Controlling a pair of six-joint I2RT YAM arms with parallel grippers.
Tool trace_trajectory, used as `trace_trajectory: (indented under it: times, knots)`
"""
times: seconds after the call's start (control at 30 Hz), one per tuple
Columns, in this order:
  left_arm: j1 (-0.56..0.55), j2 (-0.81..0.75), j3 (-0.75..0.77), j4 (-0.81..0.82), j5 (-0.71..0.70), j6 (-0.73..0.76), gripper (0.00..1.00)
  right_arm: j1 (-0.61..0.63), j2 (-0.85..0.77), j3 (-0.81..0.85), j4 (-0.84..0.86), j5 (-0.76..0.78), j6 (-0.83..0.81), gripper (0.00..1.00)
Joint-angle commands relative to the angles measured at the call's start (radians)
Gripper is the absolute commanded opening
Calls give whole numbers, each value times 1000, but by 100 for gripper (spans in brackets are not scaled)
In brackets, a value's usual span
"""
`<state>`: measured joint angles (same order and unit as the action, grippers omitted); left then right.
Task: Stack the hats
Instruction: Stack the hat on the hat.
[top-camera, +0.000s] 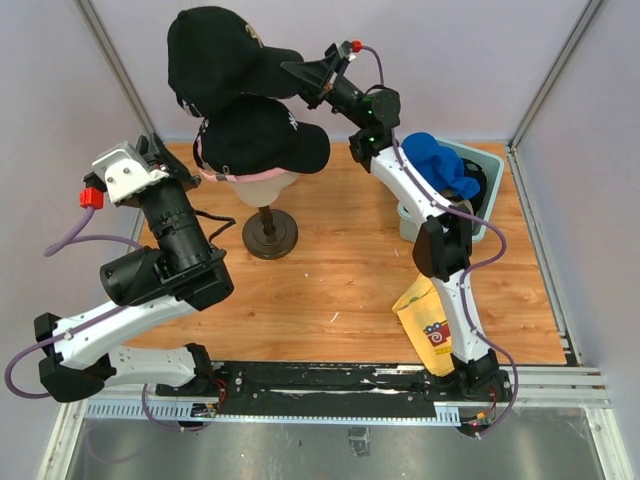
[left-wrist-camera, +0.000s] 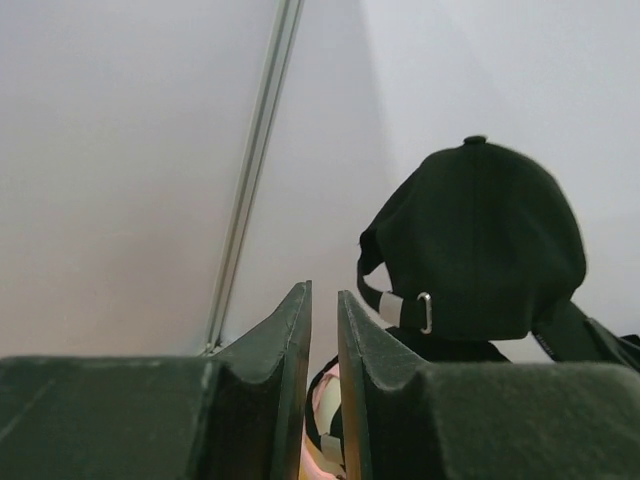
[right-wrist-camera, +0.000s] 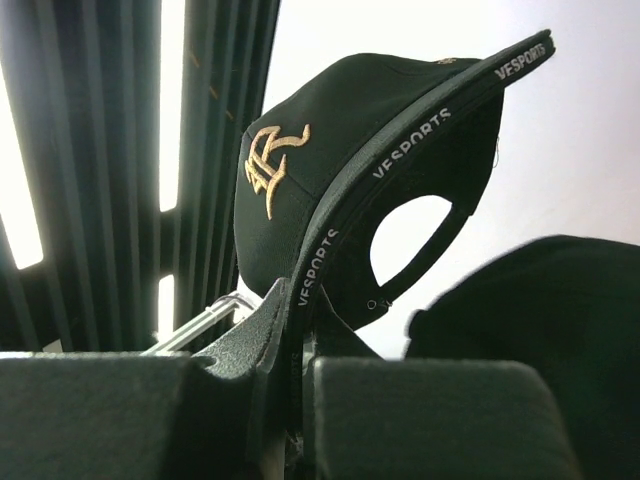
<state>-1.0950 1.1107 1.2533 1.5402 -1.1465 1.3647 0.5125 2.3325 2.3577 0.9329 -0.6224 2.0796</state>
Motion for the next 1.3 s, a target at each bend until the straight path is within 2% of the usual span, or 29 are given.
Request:
trace_trajectory:
  times: [0.0,0.17,0.37,0.53,0.93,1.27]
  knots:
    - [4,-9,10,266,-8,23,23,8,-7,12,58,-45,162,1]
    - [5,4,41,267,17,64,28,-5,-59,-109,134,-64,183,1]
    - [15,45,66,273,43,113,31,-17,-148,-310,209,-99,189,1]
    - [31,70,84,283,47,131,33,-37,-211,-415,242,-109,176,1]
    - [73,135,132,251,41,136,38,-60,-285,-547,281,-126,174,1]
    - [94,161,136,230,31,100,41,-44,-201,-466,263,-137,162,0]
